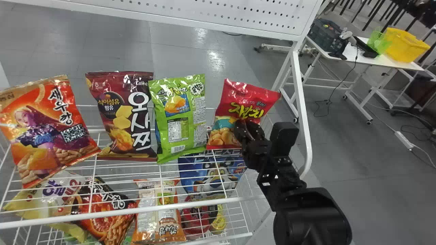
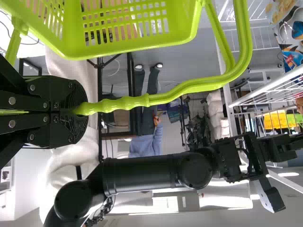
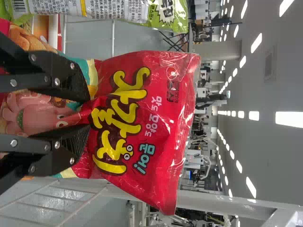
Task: Hold basket handle with left hand then pick Jagalchi snack with right hand and place into basket
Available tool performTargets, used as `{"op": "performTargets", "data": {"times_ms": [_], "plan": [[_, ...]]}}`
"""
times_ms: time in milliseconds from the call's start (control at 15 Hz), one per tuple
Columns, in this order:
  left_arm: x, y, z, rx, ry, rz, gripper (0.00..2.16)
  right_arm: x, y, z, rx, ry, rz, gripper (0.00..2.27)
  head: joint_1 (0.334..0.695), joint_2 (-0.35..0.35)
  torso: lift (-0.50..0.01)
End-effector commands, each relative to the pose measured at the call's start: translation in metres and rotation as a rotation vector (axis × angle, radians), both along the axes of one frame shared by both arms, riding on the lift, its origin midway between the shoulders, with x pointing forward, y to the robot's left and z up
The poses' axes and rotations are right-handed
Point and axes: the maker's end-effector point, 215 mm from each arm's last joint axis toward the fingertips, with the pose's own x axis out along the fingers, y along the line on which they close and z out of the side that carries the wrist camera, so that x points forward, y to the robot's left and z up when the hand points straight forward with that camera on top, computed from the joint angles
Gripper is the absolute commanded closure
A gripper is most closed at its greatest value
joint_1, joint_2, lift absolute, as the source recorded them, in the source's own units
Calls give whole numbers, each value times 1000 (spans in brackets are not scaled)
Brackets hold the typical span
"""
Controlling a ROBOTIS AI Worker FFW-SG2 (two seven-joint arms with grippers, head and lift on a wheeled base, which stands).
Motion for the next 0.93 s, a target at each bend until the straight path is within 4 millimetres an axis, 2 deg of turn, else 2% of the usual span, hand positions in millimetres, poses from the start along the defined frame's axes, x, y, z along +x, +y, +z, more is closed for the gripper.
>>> {"op": "performTargets", "data": {"times_ms": [0,333,600,867], "plan": [[1,0,1,-3,-3,0,1224,-3,-2,1,-5,-1,-6,1929,695,-350,-10],[6,0,1,-5,-9,1,1224,-15,-6,19,2,-38,-24,1929,695,-350,-10],[8,-2,2,-4,-14,-2,1224,-29,7,31,17,6,13,1929,695,-350,-10],[12,-4,3,3,-27,-8,1224,-57,23,46,56,75,50,1926,695,-350,-10]]}}
